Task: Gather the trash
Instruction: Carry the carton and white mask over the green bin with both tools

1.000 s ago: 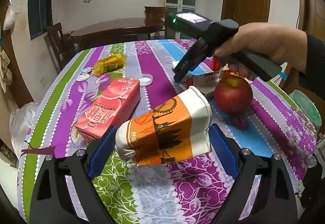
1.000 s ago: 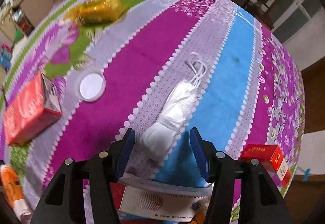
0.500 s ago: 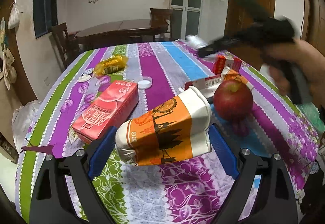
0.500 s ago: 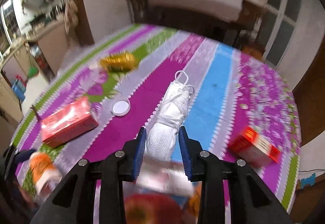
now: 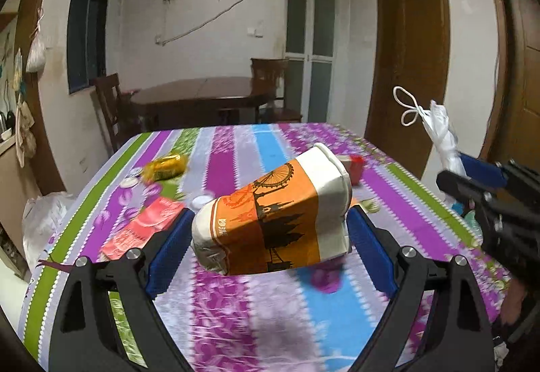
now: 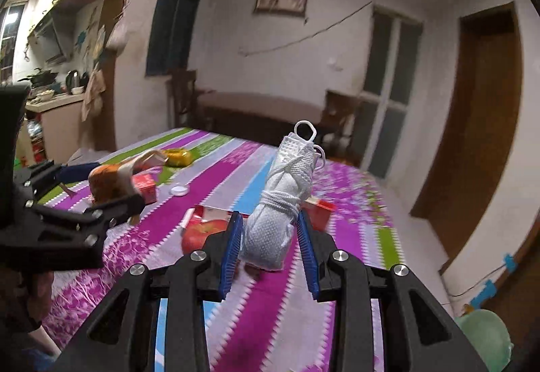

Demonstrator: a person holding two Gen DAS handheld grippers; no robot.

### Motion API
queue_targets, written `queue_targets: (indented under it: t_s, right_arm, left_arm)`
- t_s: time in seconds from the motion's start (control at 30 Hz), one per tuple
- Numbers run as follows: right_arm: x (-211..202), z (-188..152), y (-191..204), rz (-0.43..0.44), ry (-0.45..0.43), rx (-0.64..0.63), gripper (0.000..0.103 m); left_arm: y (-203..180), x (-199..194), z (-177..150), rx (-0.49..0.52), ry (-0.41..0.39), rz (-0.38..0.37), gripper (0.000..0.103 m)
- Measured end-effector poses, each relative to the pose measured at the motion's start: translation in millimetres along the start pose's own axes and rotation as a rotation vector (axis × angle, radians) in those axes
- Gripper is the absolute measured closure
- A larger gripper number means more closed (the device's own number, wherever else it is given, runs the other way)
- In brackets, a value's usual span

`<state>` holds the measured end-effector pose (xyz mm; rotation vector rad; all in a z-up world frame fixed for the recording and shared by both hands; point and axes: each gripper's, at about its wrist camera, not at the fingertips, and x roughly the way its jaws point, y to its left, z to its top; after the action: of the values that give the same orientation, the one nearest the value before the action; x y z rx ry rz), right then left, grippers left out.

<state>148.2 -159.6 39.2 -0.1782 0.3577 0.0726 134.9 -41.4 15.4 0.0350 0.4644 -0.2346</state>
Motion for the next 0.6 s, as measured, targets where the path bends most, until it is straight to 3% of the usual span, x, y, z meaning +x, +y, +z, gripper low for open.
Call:
queue_targets:
  t_s: [0.6]
  right_arm:
    - [-128.3,-47.1,-147.0,-0.241,-0.016,0.104,0.068]
  left_arm:
    - [-152.7,0.1,28.3,0.140,-0.018,-0.241,0.016]
